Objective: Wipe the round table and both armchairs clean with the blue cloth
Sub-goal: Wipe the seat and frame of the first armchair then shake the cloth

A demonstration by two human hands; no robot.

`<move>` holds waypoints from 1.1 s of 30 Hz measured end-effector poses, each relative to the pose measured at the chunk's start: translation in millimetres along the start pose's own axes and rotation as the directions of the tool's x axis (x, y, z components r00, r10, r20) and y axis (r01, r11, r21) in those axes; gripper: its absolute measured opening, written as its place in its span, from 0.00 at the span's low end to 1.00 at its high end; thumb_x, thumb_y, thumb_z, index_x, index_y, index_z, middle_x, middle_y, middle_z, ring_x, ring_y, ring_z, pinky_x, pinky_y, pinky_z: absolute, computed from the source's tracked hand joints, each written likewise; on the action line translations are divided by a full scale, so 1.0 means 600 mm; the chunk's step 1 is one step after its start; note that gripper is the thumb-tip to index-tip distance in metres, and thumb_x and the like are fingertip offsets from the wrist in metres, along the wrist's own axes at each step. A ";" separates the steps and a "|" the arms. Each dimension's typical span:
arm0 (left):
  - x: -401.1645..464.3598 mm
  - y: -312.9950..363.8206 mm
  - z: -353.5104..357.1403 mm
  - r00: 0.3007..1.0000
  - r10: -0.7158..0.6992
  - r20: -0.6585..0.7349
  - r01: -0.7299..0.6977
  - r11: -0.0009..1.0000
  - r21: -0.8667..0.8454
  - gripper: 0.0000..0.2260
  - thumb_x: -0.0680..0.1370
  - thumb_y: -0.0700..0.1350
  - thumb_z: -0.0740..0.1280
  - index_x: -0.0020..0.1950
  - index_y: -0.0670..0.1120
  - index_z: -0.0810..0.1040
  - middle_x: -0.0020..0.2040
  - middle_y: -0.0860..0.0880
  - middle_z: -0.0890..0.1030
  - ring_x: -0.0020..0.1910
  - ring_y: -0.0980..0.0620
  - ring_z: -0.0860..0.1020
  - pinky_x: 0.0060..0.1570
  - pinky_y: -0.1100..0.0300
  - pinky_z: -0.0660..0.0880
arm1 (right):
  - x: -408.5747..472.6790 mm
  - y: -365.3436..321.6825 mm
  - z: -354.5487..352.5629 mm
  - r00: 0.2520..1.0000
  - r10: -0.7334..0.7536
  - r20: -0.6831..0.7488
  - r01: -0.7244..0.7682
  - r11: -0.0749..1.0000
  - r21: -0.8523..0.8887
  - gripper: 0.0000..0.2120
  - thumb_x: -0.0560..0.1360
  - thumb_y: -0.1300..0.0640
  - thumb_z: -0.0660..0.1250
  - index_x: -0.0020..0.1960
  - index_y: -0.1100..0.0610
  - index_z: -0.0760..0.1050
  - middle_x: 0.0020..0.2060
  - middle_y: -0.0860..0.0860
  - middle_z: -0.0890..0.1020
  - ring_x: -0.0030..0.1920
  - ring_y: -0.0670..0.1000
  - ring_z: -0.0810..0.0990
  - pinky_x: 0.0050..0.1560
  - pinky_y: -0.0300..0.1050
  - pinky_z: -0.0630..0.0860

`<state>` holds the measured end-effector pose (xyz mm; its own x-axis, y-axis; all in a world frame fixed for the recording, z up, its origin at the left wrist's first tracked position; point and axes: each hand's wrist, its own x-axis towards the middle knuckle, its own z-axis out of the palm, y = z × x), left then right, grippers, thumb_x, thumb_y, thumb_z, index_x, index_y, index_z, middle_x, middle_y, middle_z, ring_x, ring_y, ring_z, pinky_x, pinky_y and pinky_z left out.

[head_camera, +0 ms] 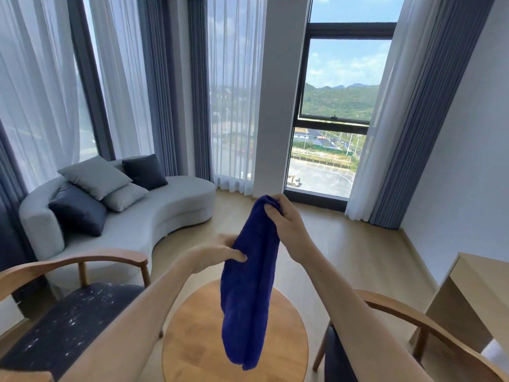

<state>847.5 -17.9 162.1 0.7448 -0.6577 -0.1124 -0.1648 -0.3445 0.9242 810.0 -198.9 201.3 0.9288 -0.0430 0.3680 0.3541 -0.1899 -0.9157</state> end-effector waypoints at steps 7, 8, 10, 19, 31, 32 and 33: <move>-0.017 -0.109 -0.015 0.979 -0.195 -0.060 0.202 0.967 0.157 0.05 0.80 0.41 0.62 0.53 0.46 0.76 0.56 0.46 0.80 0.57 0.48 0.78 0.61 0.50 0.74 | 0.025 -0.011 -0.038 0.973 0.083 -0.214 -0.051 0.987 0.151 0.06 0.80 0.59 0.61 0.46 0.52 0.75 0.39 0.47 0.79 0.40 0.47 0.76 0.41 0.41 0.73; -0.017 -0.112 -0.021 0.977 -0.182 -0.115 0.195 0.974 0.115 0.05 0.80 0.41 0.60 0.51 0.47 0.75 0.54 0.46 0.80 0.56 0.48 0.78 0.61 0.50 0.74 | 0.026 -0.006 -0.048 0.969 0.072 -0.236 -0.049 0.993 0.104 0.06 0.79 0.58 0.62 0.46 0.52 0.75 0.37 0.46 0.79 0.39 0.46 0.76 0.40 0.39 0.73; -0.019 -0.115 -0.033 0.956 -0.143 -0.256 0.171 0.981 0.091 0.06 0.82 0.42 0.57 0.48 0.48 0.73 0.49 0.47 0.80 0.49 0.50 0.79 0.55 0.51 0.76 | 0.021 0.006 -0.071 0.970 0.043 -0.241 -0.048 0.999 -0.013 0.04 0.78 0.55 0.65 0.45 0.53 0.77 0.36 0.45 0.80 0.37 0.44 0.77 0.36 0.37 0.73; -0.032 -0.077 -0.077 0.891 0.166 -0.421 0.102 0.833 0.544 0.10 0.83 0.51 0.54 0.45 0.56 0.72 0.42 0.53 0.79 0.40 0.56 0.78 0.38 0.62 0.71 | -0.020 0.069 -0.137 0.951 0.088 -0.296 -0.163 0.957 -0.241 0.06 0.80 0.56 0.64 0.45 0.57 0.75 0.39 0.55 0.79 0.42 0.56 0.76 0.42 0.48 0.72; -0.045 -0.065 -0.080 0.918 -0.118 -0.377 0.266 0.892 0.366 0.12 0.81 0.45 0.60 0.41 0.46 0.79 0.39 0.48 0.82 0.36 0.55 0.79 0.39 0.60 0.73 | -0.019 0.100 -0.142 0.904 0.207 -0.373 -0.312 0.918 -0.247 0.07 0.78 0.61 0.62 0.46 0.63 0.77 0.42 0.61 0.81 0.44 0.58 0.78 0.47 0.59 0.79; -0.040 -0.064 -0.078 0.899 -0.144 -0.414 0.300 0.891 0.342 0.12 0.80 0.45 0.60 0.42 0.44 0.80 0.39 0.46 0.82 0.37 0.53 0.79 0.40 0.57 0.74 | -0.019 0.104 -0.138 0.899 0.214 -0.384 -0.323 0.913 -0.248 0.07 0.77 0.61 0.62 0.45 0.63 0.77 0.41 0.60 0.81 0.44 0.58 0.79 0.45 0.57 0.80; -0.034 -0.064 -0.074 0.874 -0.175 -0.453 0.329 0.899 0.288 0.12 0.80 0.45 0.60 0.43 0.41 0.80 0.39 0.45 0.81 0.37 0.50 0.78 0.41 0.55 0.74 | -0.021 0.107 -0.132 0.893 0.223 -0.392 -0.335 0.910 -0.245 0.07 0.77 0.62 0.62 0.44 0.62 0.78 0.39 0.59 0.81 0.43 0.58 0.80 0.41 0.55 0.81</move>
<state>867.0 38.4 145.4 0.9728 -0.2114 -0.0945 -0.0894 -0.7194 0.6889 812.5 -288.1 150.6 0.8654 -0.4648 0.1874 -0.0156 -0.3988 -0.9169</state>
